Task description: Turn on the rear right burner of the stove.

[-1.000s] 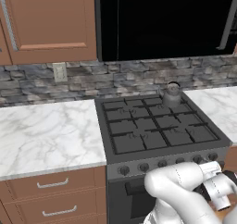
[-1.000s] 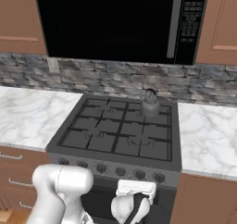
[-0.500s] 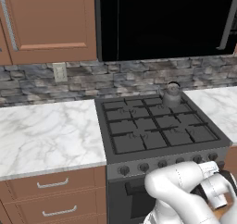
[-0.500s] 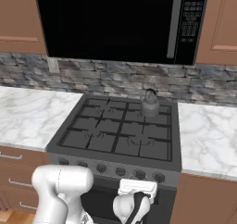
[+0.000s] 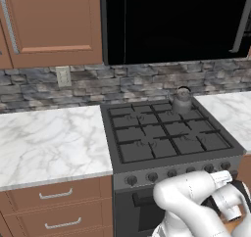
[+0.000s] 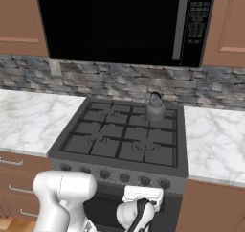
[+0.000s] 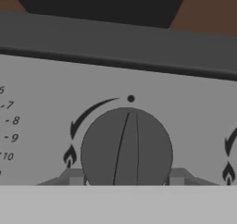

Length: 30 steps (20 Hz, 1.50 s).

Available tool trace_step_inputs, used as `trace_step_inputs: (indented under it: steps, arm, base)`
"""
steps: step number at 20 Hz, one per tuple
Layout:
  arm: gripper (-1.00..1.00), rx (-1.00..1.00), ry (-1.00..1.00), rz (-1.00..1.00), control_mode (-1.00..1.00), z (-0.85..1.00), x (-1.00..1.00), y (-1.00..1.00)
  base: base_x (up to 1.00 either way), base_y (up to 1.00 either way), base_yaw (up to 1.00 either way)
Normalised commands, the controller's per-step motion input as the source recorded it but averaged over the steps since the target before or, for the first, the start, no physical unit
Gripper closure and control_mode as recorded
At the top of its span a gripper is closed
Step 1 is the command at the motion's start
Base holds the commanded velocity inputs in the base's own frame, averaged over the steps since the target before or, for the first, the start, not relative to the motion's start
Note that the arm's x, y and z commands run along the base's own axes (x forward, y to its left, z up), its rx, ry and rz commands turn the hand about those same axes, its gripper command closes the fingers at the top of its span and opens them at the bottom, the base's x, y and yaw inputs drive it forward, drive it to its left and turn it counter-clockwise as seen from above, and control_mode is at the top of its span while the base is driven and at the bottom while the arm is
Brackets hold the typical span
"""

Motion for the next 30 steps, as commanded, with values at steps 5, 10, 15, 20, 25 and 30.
trace_step_inputs:
  steps: [5,10,15,20,25,30]
  arm:
    - [1.00,-0.03,0.00,0.01,-1.00,0.29,0.00,0.00]
    - [1.00,-0.30,0.00,0.05,-1.00,0.10,0.08,0.00]
    - [1.00,-0.46,0.00,0.01,-1.00,0.00,0.01,-0.07]
    - [1.00,-0.48,0.00,0.00,-1.00,0.00,0.00,-0.04]
    - [1.00,-0.45,0.00,0.00,-1.00,0.00,0.00,-0.07]
    - [1.00,-0.40,0.00,0.04,-1.00,-0.03,0.05,-0.08]
  base:
    - [0.00,0.00,0.00]
    - [0.00,0.00,0.00]
    - [0.00,0.00,0.00]
    - [0.00,0.00,0.00]
    - [0.00,0.00,0.00]
    - [0.00,0.00,0.00]
